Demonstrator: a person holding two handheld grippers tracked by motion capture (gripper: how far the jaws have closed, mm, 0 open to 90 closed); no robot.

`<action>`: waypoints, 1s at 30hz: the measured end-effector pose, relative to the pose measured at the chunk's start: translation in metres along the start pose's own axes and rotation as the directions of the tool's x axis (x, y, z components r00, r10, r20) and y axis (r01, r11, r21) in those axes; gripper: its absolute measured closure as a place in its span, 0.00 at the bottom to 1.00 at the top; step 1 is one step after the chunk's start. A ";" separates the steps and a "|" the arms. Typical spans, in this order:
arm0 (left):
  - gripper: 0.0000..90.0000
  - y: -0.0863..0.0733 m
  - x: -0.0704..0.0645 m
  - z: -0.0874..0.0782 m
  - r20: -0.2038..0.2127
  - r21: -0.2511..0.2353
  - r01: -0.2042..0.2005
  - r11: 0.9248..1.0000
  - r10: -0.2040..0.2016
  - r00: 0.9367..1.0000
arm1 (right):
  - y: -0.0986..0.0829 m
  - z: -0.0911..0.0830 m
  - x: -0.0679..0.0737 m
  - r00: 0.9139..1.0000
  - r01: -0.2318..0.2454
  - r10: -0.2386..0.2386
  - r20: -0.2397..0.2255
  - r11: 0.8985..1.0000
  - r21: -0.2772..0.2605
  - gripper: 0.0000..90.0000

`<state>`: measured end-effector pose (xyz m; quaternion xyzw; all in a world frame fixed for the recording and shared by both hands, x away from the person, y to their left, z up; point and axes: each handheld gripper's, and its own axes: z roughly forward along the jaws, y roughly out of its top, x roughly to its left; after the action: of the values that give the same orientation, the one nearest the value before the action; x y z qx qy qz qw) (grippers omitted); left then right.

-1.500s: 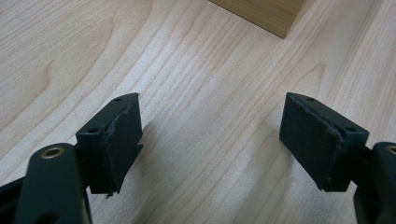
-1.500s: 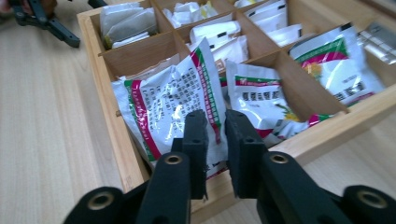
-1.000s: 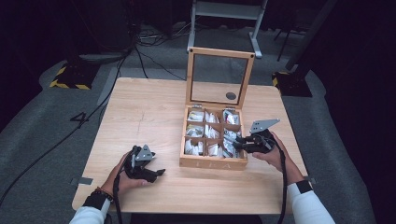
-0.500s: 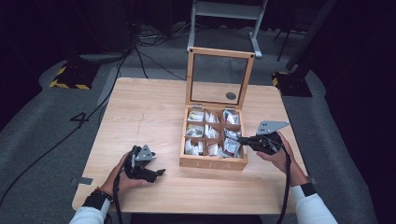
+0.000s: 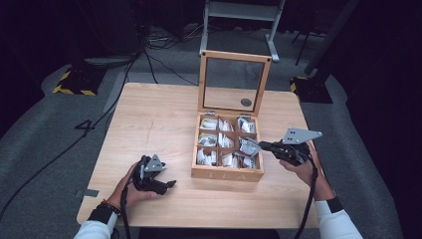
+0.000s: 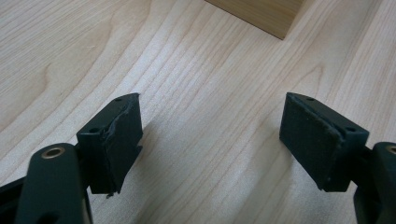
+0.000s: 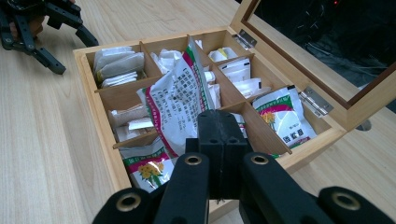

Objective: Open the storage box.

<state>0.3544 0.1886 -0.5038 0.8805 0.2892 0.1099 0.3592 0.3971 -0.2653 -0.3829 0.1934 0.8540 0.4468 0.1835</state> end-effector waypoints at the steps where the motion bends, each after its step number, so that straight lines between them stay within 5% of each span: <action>1: 0.24 0.000 0.000 0.000 0.000 0.000 0.000 1.000 0.000 1.000 | 0.001 -0.001 0.001 1.000 0.001 -0.001 -0.001 1.000 -0.002 1.00; 30: 0.24 0.000 0.000 0.000 0.000 0.000 0.001 1.000 -0.001 1.000 | 0.016 -0.033 0.029 0.999 0.031 -0.034 -0.031 0.996 -0.079 1.00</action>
<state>0.3545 0.1886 -0.5038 0.8804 0.2894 0.1098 0.3593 0.3589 -0.2660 -0.3558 0.1649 0.8416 0.4802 0.1843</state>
